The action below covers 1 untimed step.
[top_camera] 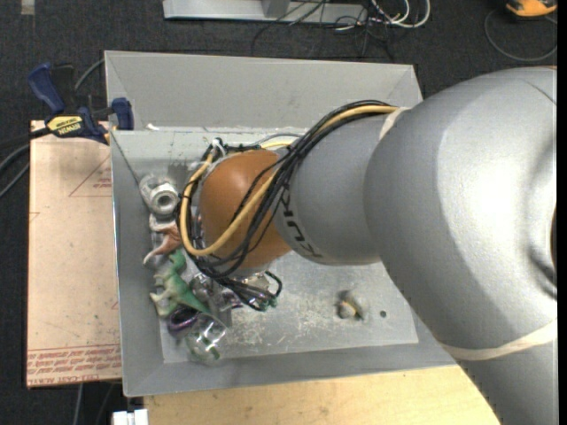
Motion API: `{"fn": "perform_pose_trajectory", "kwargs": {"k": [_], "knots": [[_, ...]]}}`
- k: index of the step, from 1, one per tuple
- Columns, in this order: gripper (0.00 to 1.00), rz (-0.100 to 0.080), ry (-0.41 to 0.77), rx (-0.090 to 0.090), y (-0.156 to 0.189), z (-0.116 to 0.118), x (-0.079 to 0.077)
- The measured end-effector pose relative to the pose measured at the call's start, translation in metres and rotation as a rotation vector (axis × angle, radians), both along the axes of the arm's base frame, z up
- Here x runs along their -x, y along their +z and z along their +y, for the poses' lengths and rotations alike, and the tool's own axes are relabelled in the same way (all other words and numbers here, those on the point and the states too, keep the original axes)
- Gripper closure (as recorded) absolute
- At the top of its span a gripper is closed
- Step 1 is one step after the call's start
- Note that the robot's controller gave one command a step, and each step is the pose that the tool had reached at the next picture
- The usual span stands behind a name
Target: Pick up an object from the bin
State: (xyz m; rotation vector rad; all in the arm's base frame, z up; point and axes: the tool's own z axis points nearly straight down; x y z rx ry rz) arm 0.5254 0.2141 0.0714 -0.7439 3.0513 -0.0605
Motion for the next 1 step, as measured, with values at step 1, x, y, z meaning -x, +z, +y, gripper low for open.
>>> {"fn": "perform_pose_trajectory", "kwargs": {"k": [1], "knots": [[1.0,0.006,-0.008,-0.021,0.0055,-0.0048,-0.0004]]}}
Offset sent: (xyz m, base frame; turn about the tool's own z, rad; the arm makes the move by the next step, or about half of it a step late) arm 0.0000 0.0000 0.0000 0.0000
